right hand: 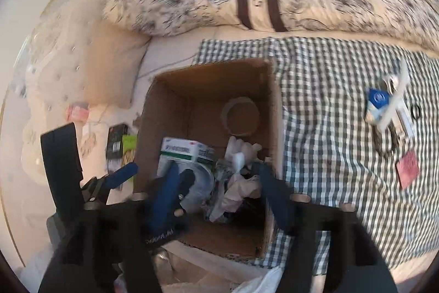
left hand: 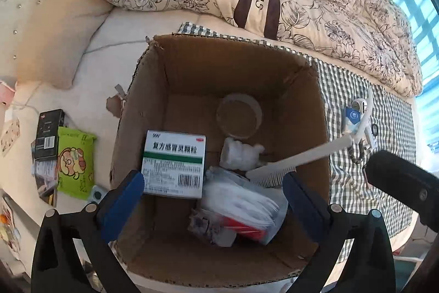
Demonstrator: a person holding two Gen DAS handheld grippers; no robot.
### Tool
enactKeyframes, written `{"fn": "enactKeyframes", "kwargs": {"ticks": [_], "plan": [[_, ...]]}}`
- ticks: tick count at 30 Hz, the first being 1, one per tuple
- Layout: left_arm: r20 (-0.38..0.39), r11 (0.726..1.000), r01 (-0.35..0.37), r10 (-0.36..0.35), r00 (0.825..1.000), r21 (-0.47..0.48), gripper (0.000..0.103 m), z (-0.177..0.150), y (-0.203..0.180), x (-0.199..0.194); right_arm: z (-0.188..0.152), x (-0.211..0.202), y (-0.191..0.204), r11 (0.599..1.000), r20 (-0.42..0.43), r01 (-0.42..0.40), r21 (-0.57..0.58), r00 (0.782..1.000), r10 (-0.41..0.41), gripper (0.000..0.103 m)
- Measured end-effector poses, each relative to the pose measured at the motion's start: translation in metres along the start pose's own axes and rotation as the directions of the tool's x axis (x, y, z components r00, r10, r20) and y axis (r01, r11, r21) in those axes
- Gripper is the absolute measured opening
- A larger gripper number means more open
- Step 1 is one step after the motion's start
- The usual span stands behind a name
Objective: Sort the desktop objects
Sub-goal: 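Carry swab container and comb into the cardboard box and open both grippers, then move both grippers back over the remaining items on the cloth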
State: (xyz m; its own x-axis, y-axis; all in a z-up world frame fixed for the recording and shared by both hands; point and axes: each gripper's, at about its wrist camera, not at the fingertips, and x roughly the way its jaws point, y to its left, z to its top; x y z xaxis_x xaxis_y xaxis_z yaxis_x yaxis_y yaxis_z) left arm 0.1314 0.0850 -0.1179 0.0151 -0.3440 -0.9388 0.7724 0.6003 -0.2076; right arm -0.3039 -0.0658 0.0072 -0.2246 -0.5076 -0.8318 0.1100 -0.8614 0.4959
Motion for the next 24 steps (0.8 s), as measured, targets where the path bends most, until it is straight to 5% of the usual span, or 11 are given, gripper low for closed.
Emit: {"fn": "enactKeyframes", "kwargs": {"ticks": [12, 24], "plan": [[0.012, 1.000, -0.001, 0.001, 1.000, 0.011, 0.103, 0.012, -0.017, -0.010, 0.008, -0.026, -0.031, 0.996, 0.061, 0.028, 0.086, 0.998, -0.033, 0.064], [0.005, 0.997, 0.001, -0.002, 1.000, 0.079, 0.103, -0.001, -0.109, -0.016, -0.012, -0.078, -0.112, 0.983, 0.089, 0.066, 0.173, 0.993, -0.083, 0.064]]}}
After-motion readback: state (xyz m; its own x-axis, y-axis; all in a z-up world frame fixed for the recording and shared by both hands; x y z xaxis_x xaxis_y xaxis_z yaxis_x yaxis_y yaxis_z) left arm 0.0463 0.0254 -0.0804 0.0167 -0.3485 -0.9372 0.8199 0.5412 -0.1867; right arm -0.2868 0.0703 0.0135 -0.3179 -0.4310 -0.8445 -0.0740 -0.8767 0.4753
